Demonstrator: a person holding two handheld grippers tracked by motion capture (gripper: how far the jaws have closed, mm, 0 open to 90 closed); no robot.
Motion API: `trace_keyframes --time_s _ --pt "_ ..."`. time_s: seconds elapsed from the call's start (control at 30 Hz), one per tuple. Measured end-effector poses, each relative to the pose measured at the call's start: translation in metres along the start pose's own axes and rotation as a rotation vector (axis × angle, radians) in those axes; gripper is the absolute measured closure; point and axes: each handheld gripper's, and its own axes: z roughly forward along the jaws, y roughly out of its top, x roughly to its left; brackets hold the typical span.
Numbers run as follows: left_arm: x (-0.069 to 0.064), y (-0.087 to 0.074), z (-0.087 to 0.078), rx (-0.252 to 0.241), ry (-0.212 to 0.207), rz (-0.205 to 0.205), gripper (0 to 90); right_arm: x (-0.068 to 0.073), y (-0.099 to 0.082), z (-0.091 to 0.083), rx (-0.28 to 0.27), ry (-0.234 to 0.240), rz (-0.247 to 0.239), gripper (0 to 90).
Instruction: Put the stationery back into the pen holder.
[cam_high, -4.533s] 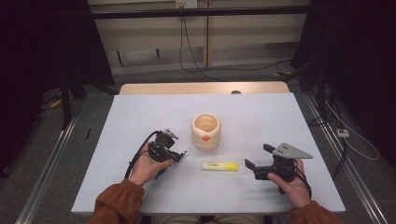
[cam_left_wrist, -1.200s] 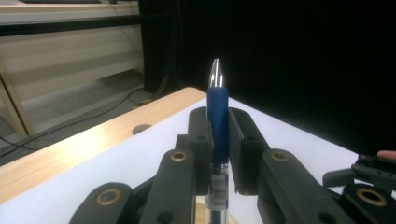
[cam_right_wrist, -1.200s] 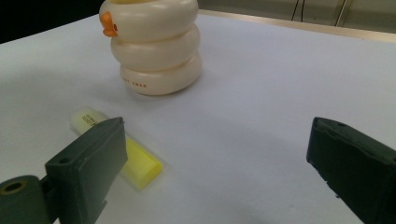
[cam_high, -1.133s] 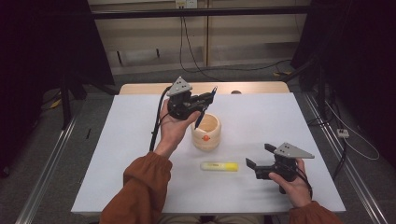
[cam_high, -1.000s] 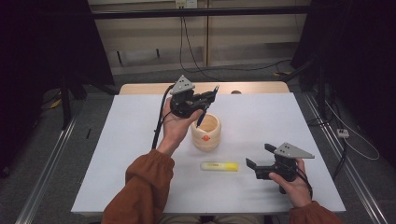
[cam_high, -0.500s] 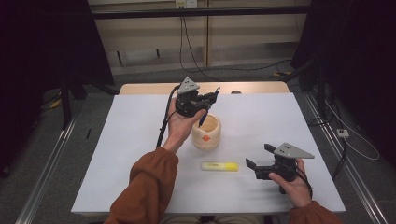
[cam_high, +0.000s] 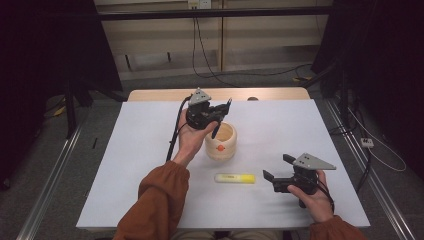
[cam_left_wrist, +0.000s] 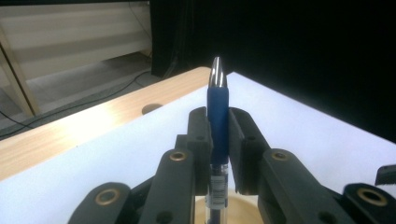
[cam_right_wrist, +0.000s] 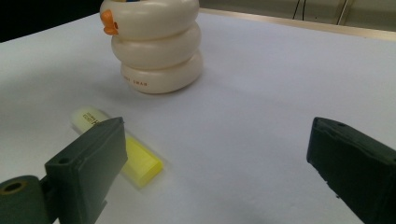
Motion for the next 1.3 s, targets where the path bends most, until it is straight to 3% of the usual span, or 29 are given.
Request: trace_keyframes --time_s 0.17,0.33,0.4,0.63,0.83,1.0,1.2,1.3 --pt "0.003 -0.006 -0.002 0.042 -0.017 -0.024 77.1 0.000 0.000 0.000 0.000 -0.001 0.000 4.8" --pt "0.007 -0.006 -0.006 0.059 0.008 -0.049 53.2 0.000 0.000 0.001 -0.001 -0.001 -0.002 4.8" --pt "0.008 -0.006 -0.007 0.061 0.000 -0.053 45.7 0.000 0.000 0.000 0.000 -0.002 -0.002 4.8" --pt "0.009 -0.006 -0.014 0.088 0.017 -0.033 24.7 0.000 0.000 0.000 0.000 -0.003 -0.002 4.8" --pt "0.009 -0.007 -0.025 0.111 0.022 -0.019 12.7 0.000 0.000 0.001 0.001 -0.003 -0.001 4.8" --pt "0.009 -0.009 -0.038 0.133 0.051 -0.005 6.3 0.001 0.000 0.001 0.002 -0.001 -0.001 4.8" --pt "0.008 -0.016 -0.055 0.139 0.053 -0.002 5.8 0.001 0.000 0.001 0.002 -0.002 0.000 4.8" --pt "0.007 -0.023 -0.066 0.150 0.078 0.011 5.6 0.001 0.000 0.001 0.001 -0.002 0.000 4.8"
